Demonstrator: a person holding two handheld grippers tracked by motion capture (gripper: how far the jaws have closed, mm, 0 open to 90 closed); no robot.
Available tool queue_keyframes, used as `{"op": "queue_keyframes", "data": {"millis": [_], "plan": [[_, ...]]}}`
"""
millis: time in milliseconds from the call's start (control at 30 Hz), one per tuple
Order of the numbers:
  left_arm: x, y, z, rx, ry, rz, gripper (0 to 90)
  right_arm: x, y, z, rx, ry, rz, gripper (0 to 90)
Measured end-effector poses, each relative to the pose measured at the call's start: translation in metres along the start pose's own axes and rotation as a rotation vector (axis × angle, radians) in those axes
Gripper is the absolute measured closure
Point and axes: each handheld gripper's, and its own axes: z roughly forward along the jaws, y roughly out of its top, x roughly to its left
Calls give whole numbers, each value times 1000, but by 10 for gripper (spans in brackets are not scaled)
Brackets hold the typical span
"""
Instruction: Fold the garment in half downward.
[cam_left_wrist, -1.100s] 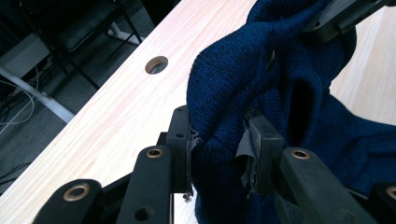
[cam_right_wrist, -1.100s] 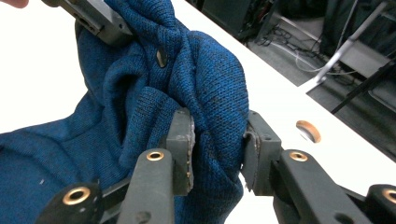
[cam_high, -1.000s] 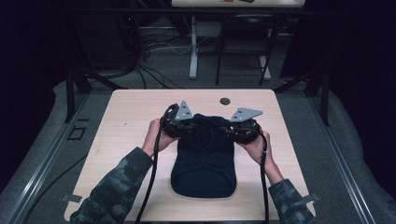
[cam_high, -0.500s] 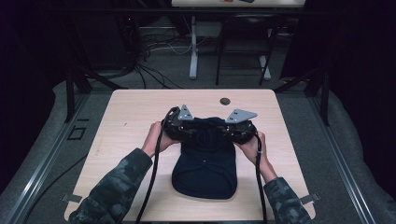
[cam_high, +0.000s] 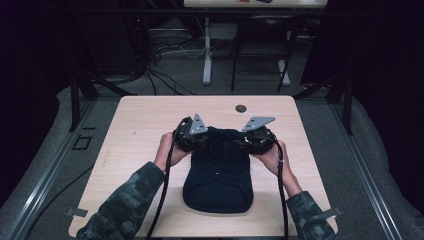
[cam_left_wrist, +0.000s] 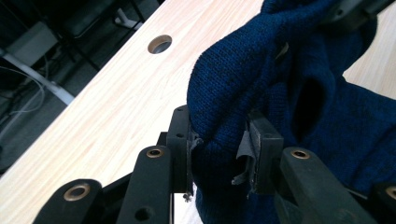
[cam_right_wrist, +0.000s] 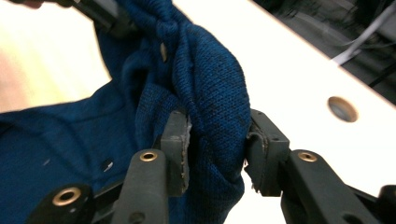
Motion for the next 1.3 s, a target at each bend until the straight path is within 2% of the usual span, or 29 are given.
{"op": "queue_keyframes", "data": {"millis": [33,200,333,433,467,600,700,933,1133,1300], "plan": [[0,0,0,-4,5,6,670,0,0,-1,2,0,-4,591],[-1,-1,1,-15,4,-5,669,-2,-1,1,26,32,39,547],[-5,-2,-3,-21,32,34,668,-4,-4,-5,8,39,60,524],[-7,-3,-3,-24,40,44,666,-5,-6,-7,17,46,72,506],[-8,-4,-3,-26,37,36,666,-5,-7,-8,25,50,66,522],[-7,-5,-4,-28,28,29,665,-3,-8,-9,0,34,46,608],[-7,-5,-5,-25,23,23,655,0,-8,-10,-3,25,29,628],[-7,-7,-7,-3,7,12,612,6,-9,-10,0,12,0,631],[-10,-8,-7,3,23,39,613,9,-10,-9,19,4,-20,600],[-13,-9,-8,-7,27,48,611,9,-12,-12,7,7,-24,604]]}}
